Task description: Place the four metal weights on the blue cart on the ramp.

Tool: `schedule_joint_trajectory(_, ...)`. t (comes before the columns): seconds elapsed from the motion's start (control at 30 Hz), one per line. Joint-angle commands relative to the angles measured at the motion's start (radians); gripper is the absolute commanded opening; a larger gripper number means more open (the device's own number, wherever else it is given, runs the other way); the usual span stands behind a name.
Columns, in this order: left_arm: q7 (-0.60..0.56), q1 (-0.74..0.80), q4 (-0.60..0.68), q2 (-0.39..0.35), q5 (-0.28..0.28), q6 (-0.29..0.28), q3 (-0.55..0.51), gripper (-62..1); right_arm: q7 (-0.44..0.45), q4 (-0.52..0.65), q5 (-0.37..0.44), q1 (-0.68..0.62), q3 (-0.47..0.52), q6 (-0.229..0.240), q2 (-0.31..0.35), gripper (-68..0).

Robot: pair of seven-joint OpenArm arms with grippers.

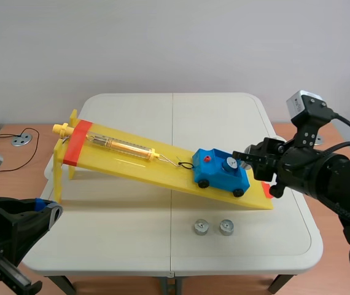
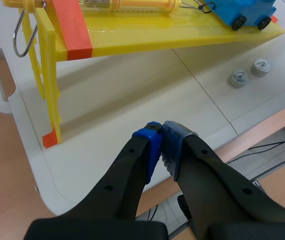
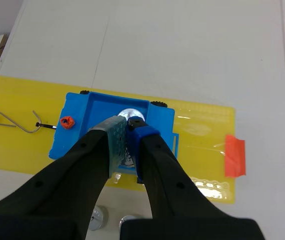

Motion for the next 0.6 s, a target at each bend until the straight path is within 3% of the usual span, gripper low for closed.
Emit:
schedule_joint_trajectory(0.0,-0.081,-0.031,0.071,0.008,-0.051,-0.036,-0.015,-58.2,0.138,0.075,0.068,0.099,-0.024,0.095,-0.001,-66.9)
schedule_joint_trajectory(0.57,-0.080,-0.031,0.071,0.008,-0.051,-0.036,-0.015,-58.2,0.161,-0.042,0.072,0.172,-0.045,0.153,-0.055,-66.9)
